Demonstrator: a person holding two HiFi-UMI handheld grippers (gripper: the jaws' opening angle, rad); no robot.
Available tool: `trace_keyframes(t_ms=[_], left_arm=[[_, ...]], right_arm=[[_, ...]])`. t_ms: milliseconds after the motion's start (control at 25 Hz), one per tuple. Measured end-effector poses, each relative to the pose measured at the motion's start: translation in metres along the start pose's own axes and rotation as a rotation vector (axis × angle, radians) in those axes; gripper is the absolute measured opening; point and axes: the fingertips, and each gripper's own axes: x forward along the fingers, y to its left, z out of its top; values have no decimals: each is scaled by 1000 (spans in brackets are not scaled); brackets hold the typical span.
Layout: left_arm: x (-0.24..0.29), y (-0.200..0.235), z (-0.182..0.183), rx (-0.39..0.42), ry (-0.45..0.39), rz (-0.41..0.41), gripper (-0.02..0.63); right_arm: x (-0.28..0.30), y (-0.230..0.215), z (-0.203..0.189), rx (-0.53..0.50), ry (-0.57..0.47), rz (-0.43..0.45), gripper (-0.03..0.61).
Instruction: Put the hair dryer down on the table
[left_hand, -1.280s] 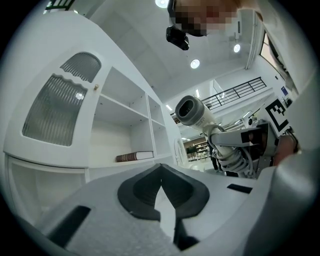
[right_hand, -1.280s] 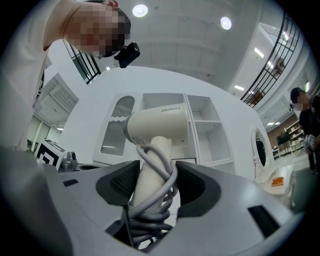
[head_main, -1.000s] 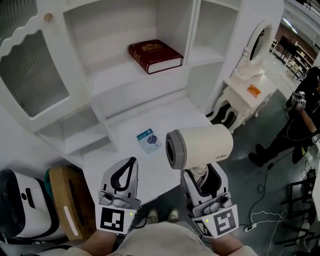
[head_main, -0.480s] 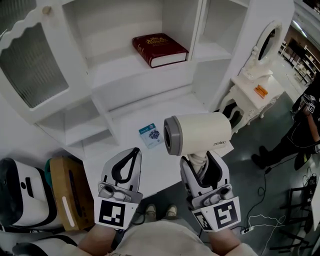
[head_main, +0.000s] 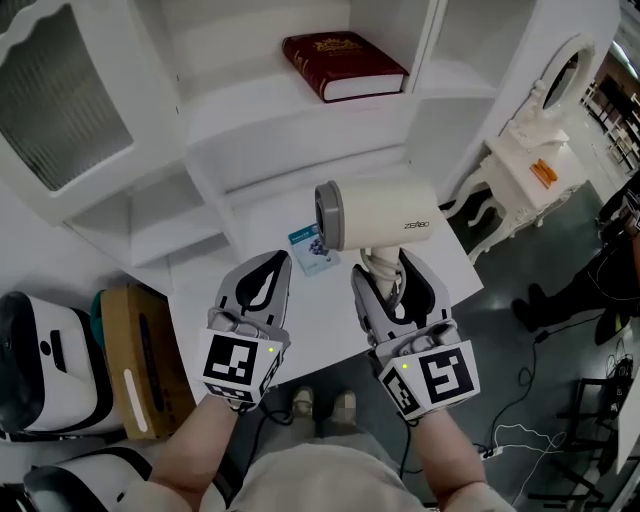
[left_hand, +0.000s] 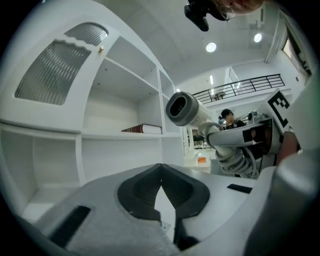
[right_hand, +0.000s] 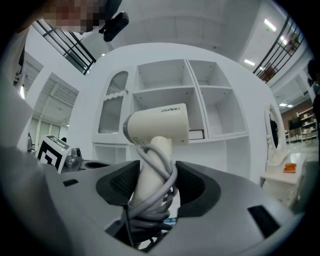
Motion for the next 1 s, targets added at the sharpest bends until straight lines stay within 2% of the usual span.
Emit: trace_keyframes(t_ms=[280,440,560,1000], left_arm=[[26,14,-105,-90,200,13,12],[35,12,-160,-153,304,-3,12],[39,6,-202,-183,375,-17,12],[44,-15,-338,-287,568,-38,12]], right_arm=[[34,-14,-82,16,123,-14,229],[52,-18,-144,43,207,-16,229],[60,-21,-193,24,286,-14,229],[68,-24,-355,78,577,33,227]])
